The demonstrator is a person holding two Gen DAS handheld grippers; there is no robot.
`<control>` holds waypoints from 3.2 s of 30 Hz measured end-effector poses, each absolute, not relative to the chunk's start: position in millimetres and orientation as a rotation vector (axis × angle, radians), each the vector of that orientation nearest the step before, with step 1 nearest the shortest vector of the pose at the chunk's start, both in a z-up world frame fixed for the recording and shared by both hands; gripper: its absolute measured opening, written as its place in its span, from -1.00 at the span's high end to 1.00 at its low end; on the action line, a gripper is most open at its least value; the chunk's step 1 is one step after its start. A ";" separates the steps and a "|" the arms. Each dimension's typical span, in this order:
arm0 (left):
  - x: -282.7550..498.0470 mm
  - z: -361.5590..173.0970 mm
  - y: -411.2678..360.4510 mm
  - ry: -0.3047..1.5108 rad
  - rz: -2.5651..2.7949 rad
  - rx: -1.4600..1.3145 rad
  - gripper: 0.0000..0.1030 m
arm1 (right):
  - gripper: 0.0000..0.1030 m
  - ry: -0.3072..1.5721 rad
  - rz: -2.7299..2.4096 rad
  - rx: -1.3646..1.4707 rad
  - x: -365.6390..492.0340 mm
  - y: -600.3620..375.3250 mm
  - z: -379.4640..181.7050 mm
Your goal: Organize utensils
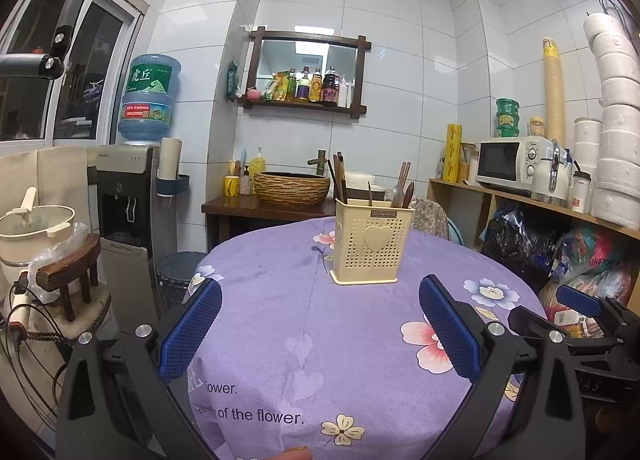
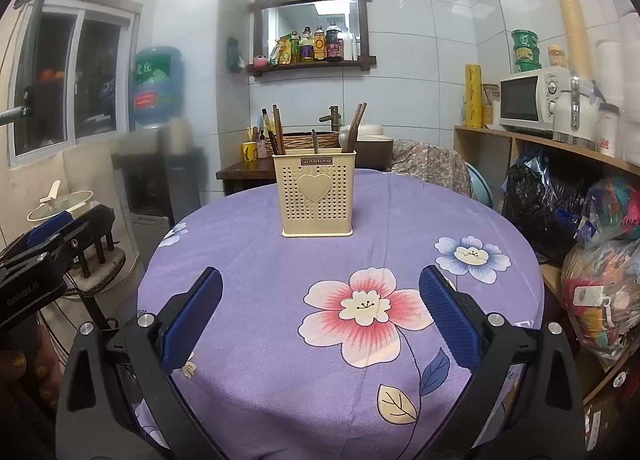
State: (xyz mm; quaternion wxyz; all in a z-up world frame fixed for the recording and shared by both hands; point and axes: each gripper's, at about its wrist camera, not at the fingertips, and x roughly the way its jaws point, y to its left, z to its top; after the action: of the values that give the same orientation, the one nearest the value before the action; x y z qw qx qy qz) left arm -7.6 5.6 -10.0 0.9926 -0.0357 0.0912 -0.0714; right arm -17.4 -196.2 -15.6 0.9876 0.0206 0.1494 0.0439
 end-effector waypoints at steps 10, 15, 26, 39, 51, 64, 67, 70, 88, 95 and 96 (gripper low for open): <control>-6.7 -10.2 5.1 0.191 -0.148 -0.072 -0.90 | -0.89 0.305 0.094 0.046 -16.8 -195.8 -16.4; -6.7 -10.5 4.9 0.193 -0.149 -0.071 -0.90 | -0.89 0.305 0.093 0.046 -16.7 -196.0 -16.4; -6.9 -11.2 4.1 0.195 -0.147 -0.070 -0.90 | -0.89 0.306 0.094 0.047 -16.7 -196.3 -17.0; -8.1 -12.2 1.6 0.196 -0.137 -0.056 -0.90 | -0.89 0.314 0.088 0.052 -16.6 -197.1 -19.1; -9.1 -11.6 0.6 0.199 -0.118 -0.047 -0.90 | -0.89 0.322 0.090 0.050 -15.7 -193.9 -22.4; -10.3 -11.2 -3.2 0.195 -0.114 -0.033 -0.90 | -0.89 0.320 0.083 0.050 -16.4 -193.6 -23.3; -10.3 -11.3 -2.9 0.198 -0.114 -0.036 -0.90 | -0.89 0.323 0.084 0.049 -17.1 -193.3 -23.3; -10.4 -11.2 -3.2 0.198 -0.112 -0.034 -0.90 | -0.89 0.320 0.083 0.050 -16.7 -193.0 -23.3; -5.3 -14.2 -5.2 0.219 -0.110 -0.031 -0.90 | -0.89 0.331 0.083 0.046 -13.6 -191.1 -23.3; -6.0 -13.3 -7.0 0.213 -0.105 -0.018 -0.90 | -0.89 0.329 0.078 0.046 -14.1 -191.9 -24.0; -5.3 -13.1 -8.0 0.218 -0.104 -0.019 -0.90 | -0.89 0.330 0.079 0.047 -14.6 -191.9 -24.2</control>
State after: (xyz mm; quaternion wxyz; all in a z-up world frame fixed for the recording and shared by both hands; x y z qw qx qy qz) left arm -5.3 -8.0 -13.1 0.9927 -0.0096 0.1085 -0.0517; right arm -14.6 -191.9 -24.2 0.9854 0.0235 0.1642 0.0391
